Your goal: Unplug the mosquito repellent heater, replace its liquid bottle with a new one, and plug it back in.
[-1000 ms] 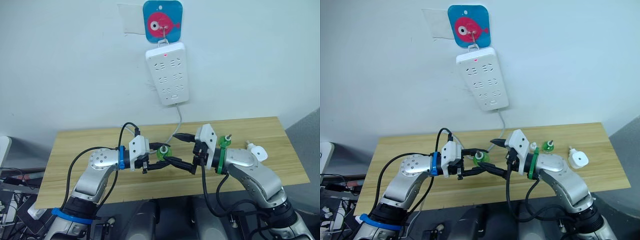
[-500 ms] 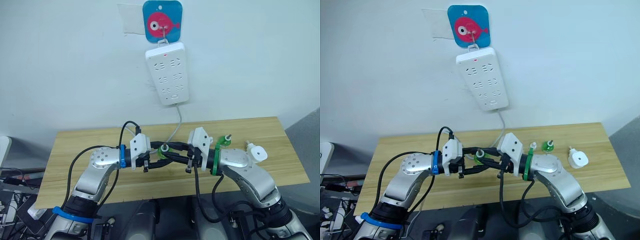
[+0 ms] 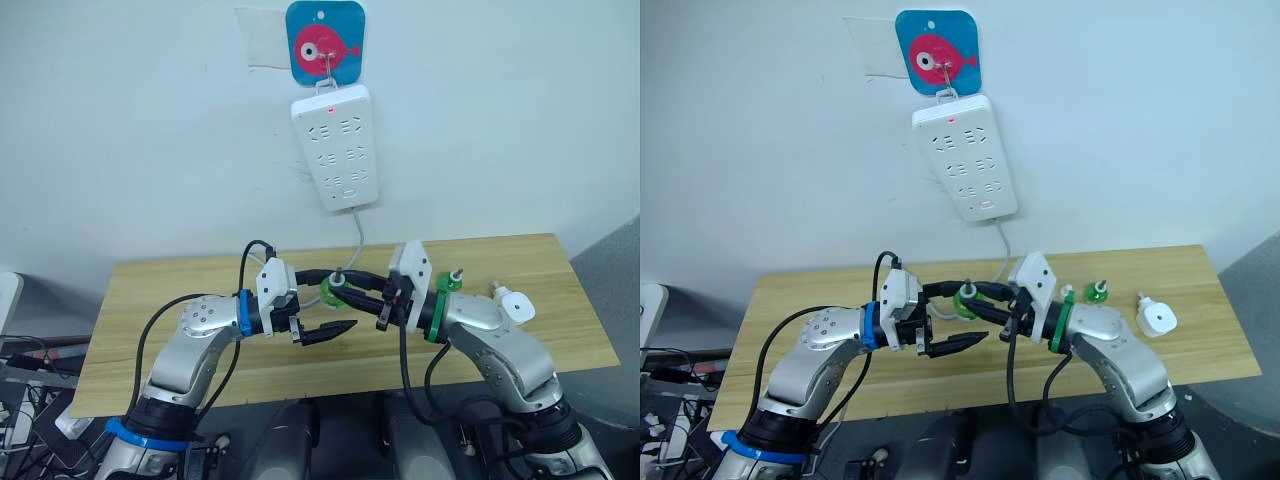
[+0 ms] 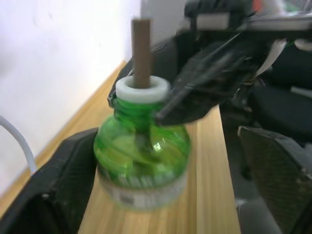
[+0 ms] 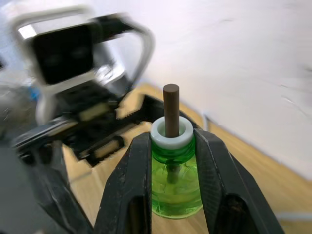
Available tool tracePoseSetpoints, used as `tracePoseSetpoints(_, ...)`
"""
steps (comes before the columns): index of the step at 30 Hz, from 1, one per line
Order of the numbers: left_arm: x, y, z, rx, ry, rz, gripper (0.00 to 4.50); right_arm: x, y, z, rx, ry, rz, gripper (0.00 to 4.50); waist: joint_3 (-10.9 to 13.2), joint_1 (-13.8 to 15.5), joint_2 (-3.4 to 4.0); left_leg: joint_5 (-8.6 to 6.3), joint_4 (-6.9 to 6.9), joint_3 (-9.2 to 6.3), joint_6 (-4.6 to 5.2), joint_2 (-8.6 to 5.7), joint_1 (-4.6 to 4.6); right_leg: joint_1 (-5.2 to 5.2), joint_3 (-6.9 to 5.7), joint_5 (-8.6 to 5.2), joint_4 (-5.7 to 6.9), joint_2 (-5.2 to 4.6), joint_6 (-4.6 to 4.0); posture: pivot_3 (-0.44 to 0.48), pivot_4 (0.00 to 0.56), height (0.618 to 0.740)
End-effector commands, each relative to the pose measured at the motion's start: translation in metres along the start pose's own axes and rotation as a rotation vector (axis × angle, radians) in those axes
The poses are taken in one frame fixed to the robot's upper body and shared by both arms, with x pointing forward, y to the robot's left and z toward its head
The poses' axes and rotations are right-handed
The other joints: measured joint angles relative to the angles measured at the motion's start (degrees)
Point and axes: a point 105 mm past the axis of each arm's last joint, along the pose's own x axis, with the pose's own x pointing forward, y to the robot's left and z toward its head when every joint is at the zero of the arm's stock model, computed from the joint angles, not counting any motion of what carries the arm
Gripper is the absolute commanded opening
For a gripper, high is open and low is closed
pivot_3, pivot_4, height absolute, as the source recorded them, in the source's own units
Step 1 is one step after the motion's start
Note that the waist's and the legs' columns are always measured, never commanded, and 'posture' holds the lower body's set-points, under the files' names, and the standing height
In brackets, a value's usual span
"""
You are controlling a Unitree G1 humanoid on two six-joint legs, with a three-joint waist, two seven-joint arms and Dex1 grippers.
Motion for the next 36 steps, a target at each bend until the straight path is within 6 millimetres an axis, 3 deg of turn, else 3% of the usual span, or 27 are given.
tracePoseSetpoints(1, -0.001, -0.005, 0.020, 0.051, -0.084, 0.056, 4.50, -0.018, -0.019, 0.013, 0.192, -0.067, -0.134, 0.86, 0.0, 0.0, 0.00, 0.00, 0.00, 0.00, 0.00, 0.00, 0.00, 0.00, 0.02, 0.00, 0.00, 0.00, 0.00, -0.078, 0.262, 0.740)
tracePoseSetpoints(6, 0.009, -0.013, 0.031, 0.140, -0.174, 0.150, 4.50, -0.031, -0.036, 0.014, 0.665, -0.187, -0.237, 0.86, 0.0, 0.2, 0.01, -0.02, -0.01, -0.01, 0.04, 0.00, 0.00, 0.02, 0.16, 0.01, 0.00, -0.02, -0.01, -0.078, 0.262, 0.740)
tracePoseSetpoints(13, 0.027, -0.008, 0.030, 0.225, -0.241, 0.284, 4.50, -0.033, -0.037, 0.019, 0.969, -0.259, -0.263, 0.86, 0.0, 0.1, 0.05, -0.07, -0.01, 0.06, 0.13, -0.02, -0.01, 0.01, 0.11, 0.00, 0.02, -0.02, -0.01, -0.078, 0.264, 0.740)
tracePoseSetpoints(20, 0.039, -0.003, 0.021, 0.246, -0.228, 0.334, 4.50, -0.032, -0.031, 0.027, 1.047, -0.256, -0.241, 0.86, 0.0, -0.1, 0.04, -0.07, -0.01, 0.11, 0.16, -0.02, 0.00, 0.01, 0.04, 0.00, 0.05, 0.01, 0.00, -0.081, 0.261, 0.740)
tracePoseSetpoints(36, 0.052, 0.001, 0.023, 0.220, -0.270, 0.332, 4.50, -0.026, -0.015, 0.037, 1.041, -0.221, -0.178, 0.86, -0.1, -0.2, 0.04, -0.08, 0.00, 0.13, 0.19, -0.02, -0.01, 0.01, 0.05, -0.01, 0.05, 0.05, 0.02, -0.095, 0.263, 0.740)
